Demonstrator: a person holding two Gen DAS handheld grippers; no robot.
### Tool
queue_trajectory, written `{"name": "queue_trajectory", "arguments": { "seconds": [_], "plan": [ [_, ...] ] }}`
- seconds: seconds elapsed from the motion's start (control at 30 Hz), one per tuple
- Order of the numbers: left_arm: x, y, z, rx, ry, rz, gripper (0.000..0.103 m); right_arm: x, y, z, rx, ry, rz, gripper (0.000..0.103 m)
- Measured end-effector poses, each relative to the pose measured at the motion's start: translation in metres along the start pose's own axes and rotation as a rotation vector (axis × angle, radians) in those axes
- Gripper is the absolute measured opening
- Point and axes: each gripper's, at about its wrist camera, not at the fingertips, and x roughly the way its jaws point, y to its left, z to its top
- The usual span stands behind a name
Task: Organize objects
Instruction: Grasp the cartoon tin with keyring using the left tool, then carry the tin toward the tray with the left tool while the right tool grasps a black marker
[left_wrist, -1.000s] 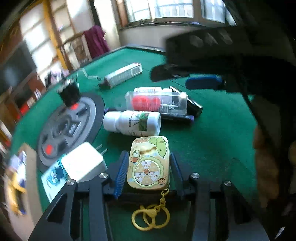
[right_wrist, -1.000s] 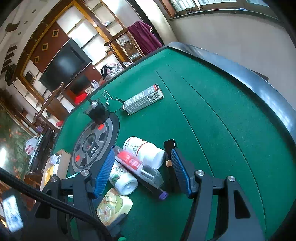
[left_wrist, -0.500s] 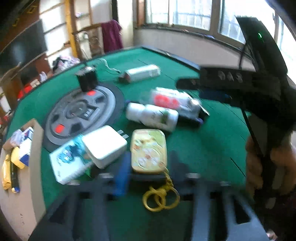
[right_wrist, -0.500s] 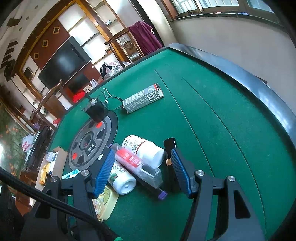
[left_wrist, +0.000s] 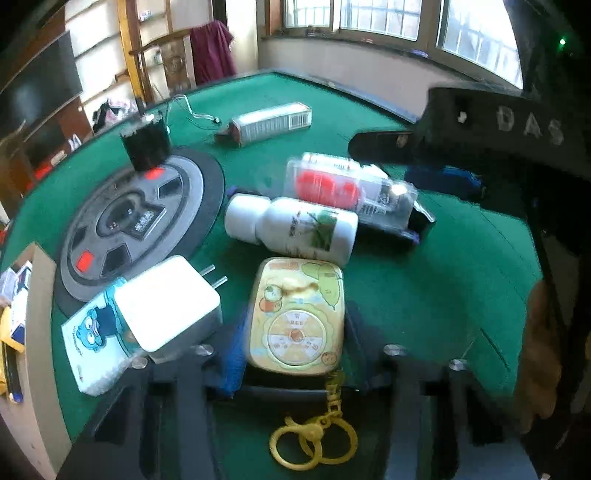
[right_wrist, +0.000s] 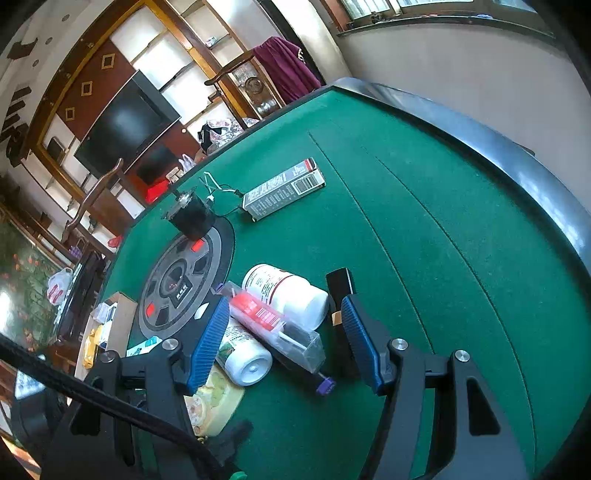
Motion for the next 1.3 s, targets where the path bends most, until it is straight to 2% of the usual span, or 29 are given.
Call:
{"name": "queue_trajectory", "arguments": {
  "seconds": [0.17, 0.33, 0.43, 0.57, 0.7, 0.8, 0.83, 0.93, 0.97, 1.07, 1.3],
  "plan": [
    [-0.025, 0.01, -0.012, -0.071, -0.066, -0.035, 0.04, -0.001, 0.006, -0.002, -0.034, -0.005, 0.016, 0.062],
    [-0.09, 0.034, -0.036, -0.157, -0.219, -0.069, 0.04, -0.002, 0.02, -0.006, -0.099, -0.01, 0.046, 0.062],
    [-0.131, 0.057, -0.052, -0.221, -0.313, -0.079, 0.041, -0.005, 0.036, -0.013, -0.164, -0.005, 0.104, 0.062],
    [-0.179, 0.09, -0.076, -0.3, -0.408, -0.068, 0.041, -0.002, 0.065, -0.032, -0.289, 0.099, 0.197, 0.062],
    [-0.208, 0.118, -0.099, -0.342, -0.446, -0.033, 0.041, 0.009, 0.101, -0.068, -0.514, 0.219, 0.14, 0.062],
    [-0.214, 0.138, -0.115, -0.384, -0.456, -0.012, 0.041, 0.022, 0.121, -0.093, -0.665, 0.257, 0.057, 0.062],
    [-0.214, 0.145, -0.12, -0.403, -0.456, -0.005, 0.041, 0.027, 0.125, -0.098, -0.698, 0.264, 0.028, 0.059],
    [-0.213, 0.162, -0.137, -0.457, -0.454, -0.017, 0.041, 0.041, 0.131, -0.107, -0.769, 0.26, -0.032, 0.03],
    [-0.212, 0.166, -0.141, -0.467, -0.454, -0.016, 0.041, 0.043, 0.134, -0.106, -0.761, 0.277, -0.018, 0.022],
    [-0.212, 0.175, -0.153, -0.49, -0.458, -0.005, 0.041, 0.043, 0.136, -0.106, -0.734, 0.291, -0.022, 0.012],
    [-0.218, 0.196, -0.174, -0.545, -0.477, 0.003, 0.041, 0.033, 0.127, -0.11, -0.532, 0.313, 0.092, 0.012]
  ]
}}
